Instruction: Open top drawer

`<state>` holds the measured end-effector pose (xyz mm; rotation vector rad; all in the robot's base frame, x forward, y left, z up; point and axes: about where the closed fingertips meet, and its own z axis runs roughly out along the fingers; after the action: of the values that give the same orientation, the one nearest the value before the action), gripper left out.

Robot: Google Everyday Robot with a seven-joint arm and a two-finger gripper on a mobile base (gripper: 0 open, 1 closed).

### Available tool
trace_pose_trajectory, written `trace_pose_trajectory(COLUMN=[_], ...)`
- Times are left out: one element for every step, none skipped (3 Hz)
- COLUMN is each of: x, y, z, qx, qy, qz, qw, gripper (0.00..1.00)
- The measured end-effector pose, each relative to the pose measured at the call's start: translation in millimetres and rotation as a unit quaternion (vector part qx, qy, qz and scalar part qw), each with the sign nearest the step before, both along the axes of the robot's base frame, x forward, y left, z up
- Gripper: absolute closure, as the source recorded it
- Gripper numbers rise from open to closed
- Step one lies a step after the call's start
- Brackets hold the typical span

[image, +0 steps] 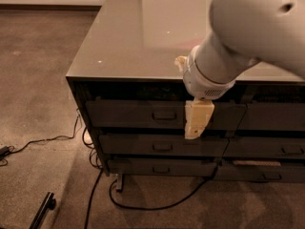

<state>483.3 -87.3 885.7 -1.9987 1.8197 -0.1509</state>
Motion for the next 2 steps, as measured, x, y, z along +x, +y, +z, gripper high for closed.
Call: trace_pose_trajectory(x=[9, 11], y=[-14, -1], z=[1, -11], qx=[-0.026, -0.020], qy=[-0.014, 0.003], qz=[-0.029, -0.010], qw=[0.9991, 0.9997], gripper=[0.00, 0.00])
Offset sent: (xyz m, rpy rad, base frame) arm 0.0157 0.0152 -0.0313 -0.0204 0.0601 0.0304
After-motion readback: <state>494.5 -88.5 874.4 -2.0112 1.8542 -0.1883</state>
